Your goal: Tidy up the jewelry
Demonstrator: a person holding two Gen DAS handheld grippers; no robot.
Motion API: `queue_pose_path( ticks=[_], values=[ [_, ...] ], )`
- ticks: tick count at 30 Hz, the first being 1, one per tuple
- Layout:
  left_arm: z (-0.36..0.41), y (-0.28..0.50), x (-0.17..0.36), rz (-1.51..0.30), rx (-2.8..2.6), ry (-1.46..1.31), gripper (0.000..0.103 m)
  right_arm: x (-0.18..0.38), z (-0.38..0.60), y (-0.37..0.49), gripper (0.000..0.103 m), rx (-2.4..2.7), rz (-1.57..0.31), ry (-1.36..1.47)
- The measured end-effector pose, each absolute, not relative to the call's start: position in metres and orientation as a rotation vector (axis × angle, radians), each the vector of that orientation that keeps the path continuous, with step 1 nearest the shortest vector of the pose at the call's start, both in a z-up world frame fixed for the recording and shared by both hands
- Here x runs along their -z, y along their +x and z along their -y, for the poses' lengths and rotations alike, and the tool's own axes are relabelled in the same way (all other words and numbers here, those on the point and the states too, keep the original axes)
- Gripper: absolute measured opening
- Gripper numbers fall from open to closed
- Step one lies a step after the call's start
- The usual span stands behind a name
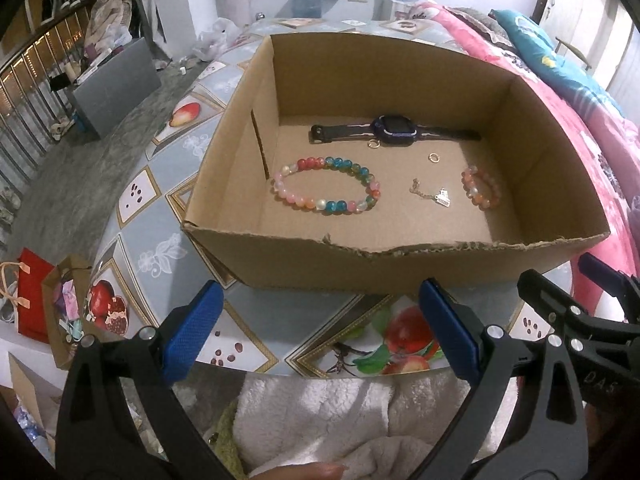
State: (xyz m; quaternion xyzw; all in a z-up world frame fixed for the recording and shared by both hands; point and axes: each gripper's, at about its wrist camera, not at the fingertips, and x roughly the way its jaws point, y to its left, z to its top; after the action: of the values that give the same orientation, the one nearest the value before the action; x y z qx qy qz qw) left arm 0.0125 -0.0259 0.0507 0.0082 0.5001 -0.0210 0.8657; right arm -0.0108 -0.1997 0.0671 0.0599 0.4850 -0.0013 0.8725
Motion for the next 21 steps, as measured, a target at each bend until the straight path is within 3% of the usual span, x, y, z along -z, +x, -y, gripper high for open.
queue_pose_path(
  ticks=[21],
  values=[
    [0.0315,0.0162,-0.0489,-1.067,0.033,0.049,0.095,-0.0602,0.2019,-0.0039,0.096,0.005,-1.047,0.125]
  ],
)
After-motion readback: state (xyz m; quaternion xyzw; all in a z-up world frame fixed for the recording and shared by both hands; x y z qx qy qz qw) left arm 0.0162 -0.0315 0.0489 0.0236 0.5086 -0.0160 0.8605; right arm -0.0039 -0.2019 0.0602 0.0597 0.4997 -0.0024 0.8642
